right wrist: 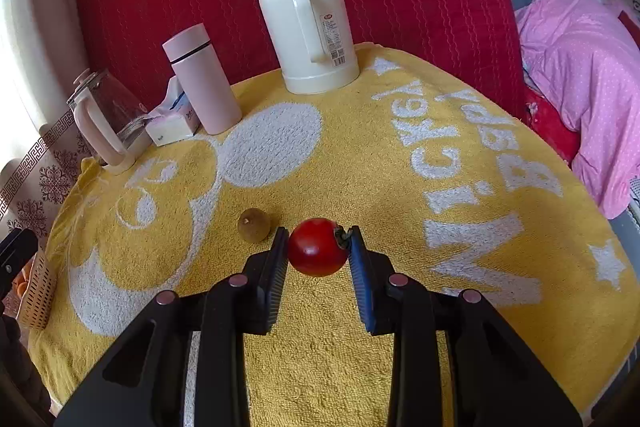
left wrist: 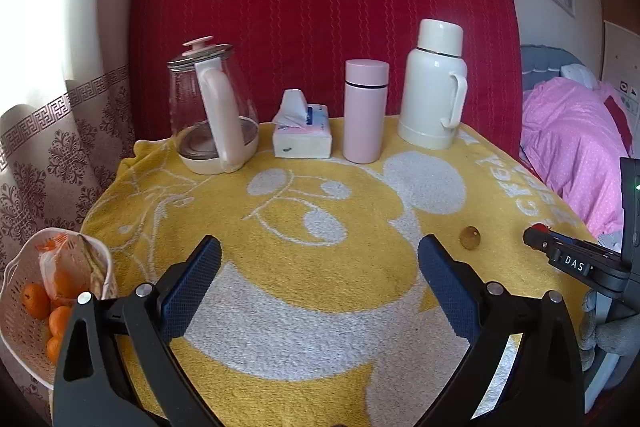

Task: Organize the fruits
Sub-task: 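Grasp the brown kiwi with the left tool while the right tool holds the tomato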

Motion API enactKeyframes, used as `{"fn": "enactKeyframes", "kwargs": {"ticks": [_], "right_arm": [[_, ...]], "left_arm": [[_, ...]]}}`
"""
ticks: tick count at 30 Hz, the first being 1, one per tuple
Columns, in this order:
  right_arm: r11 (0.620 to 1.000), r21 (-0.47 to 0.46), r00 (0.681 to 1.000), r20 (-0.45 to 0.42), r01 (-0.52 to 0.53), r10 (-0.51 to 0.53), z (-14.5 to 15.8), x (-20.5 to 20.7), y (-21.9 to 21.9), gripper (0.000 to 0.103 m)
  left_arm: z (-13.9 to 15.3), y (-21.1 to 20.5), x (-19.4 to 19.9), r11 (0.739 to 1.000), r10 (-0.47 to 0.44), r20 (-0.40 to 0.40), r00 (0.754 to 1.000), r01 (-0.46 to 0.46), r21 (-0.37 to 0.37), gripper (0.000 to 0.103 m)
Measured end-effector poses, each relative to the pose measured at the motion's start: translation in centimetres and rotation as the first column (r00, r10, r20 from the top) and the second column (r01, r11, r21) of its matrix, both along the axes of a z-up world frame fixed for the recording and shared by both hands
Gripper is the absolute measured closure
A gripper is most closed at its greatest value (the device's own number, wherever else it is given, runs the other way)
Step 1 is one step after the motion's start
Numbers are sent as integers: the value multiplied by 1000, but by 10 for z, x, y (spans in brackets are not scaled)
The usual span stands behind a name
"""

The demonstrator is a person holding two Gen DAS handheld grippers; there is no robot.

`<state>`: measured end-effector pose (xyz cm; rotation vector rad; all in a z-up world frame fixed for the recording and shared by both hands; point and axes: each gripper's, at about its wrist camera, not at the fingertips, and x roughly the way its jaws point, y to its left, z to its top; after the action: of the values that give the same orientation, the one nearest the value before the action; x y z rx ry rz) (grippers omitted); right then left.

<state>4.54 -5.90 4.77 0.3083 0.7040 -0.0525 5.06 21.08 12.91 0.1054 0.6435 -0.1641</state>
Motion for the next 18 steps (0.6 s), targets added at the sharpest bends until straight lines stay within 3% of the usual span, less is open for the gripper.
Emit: {"fn": "enactKeyframes", "kwargs": {"ticks": [8,18], "right_arm": [[997,57,999,-5,50,-50,-8,-3,-17,73],[994,78,997,-9,83,-83,-11,-5,-22,73]], "left_arm": [[-29,-75,31,981,-183,-97,978,188,40,15],[-62,-137,61,935,-342,-200,918,354,28,46]]}}
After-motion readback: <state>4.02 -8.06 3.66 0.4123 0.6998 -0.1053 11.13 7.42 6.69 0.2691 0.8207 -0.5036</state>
